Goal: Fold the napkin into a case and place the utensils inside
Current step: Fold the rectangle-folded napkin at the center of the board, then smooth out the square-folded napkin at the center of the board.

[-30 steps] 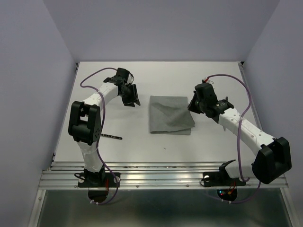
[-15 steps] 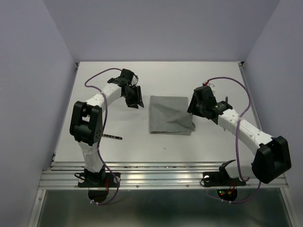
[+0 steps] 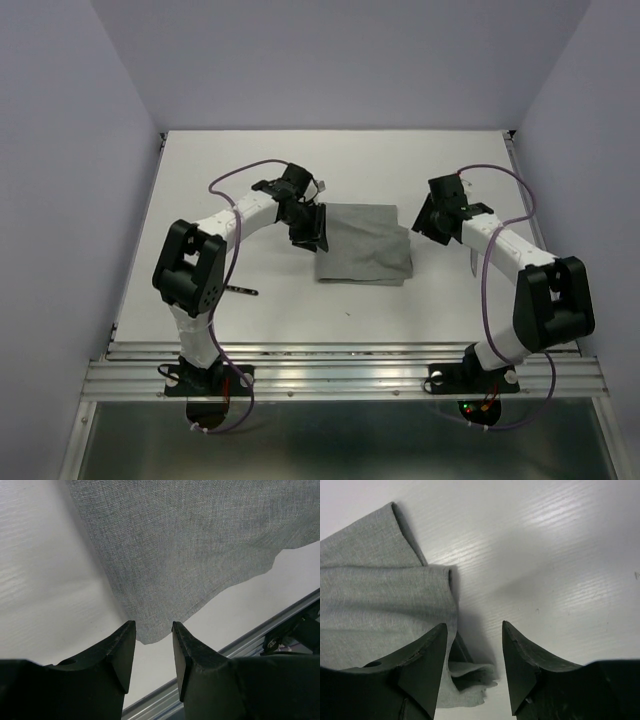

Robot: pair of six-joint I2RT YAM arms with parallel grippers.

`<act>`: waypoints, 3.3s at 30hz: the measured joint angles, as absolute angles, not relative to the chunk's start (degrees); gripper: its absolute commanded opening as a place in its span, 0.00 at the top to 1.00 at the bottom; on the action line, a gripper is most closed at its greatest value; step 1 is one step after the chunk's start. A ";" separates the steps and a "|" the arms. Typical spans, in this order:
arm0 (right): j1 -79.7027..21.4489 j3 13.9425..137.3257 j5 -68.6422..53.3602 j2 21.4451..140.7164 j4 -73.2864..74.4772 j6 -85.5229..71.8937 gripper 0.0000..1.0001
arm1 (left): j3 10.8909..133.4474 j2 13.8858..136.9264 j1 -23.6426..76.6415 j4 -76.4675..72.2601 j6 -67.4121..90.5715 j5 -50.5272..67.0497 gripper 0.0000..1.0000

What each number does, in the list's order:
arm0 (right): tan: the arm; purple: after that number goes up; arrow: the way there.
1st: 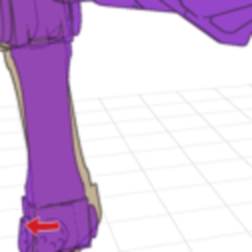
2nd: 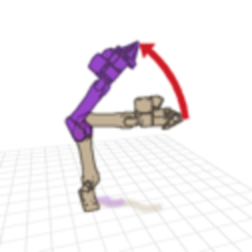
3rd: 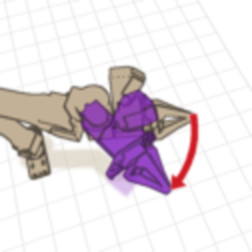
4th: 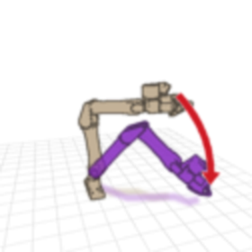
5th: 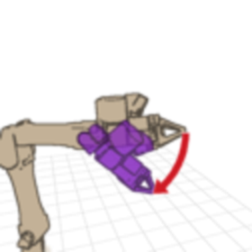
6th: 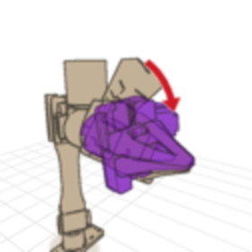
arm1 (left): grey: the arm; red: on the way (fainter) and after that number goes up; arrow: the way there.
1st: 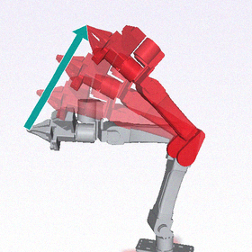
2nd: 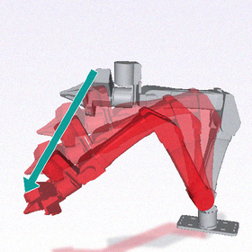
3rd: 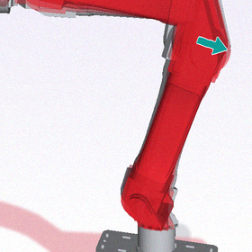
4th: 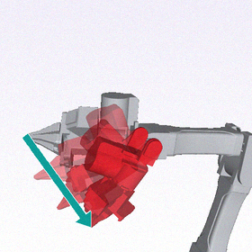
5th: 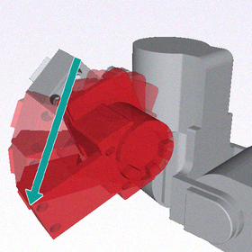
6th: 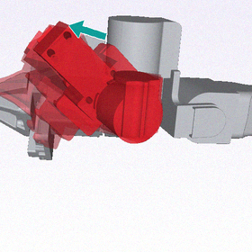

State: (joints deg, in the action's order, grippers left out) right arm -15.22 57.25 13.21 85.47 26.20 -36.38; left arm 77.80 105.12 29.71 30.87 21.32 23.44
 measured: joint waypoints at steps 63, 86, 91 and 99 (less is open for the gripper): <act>-12.78 70.46 -5.37 105.38 22.09 -6.74 0.42 | 79.15 114.50 34.09 32.12 18.46 19.94 0.58; -12.78 69.84 -12.56 107.28 23.59 -2.55 0.94 | 82.54 115.24 34.02 33.80 16.32 6.00 0.59; -12.78 69.63 -12.49 107.09 23.62 -3.22 0.99 | 82.54 115.24 34.02 33.82 16.32 6.00 0.60; -12.78 69.38 -9.65 103.79 22.35 -5.34 0.99 | 82.63 115.33 34.02 33.91 15.88 6.04 0.59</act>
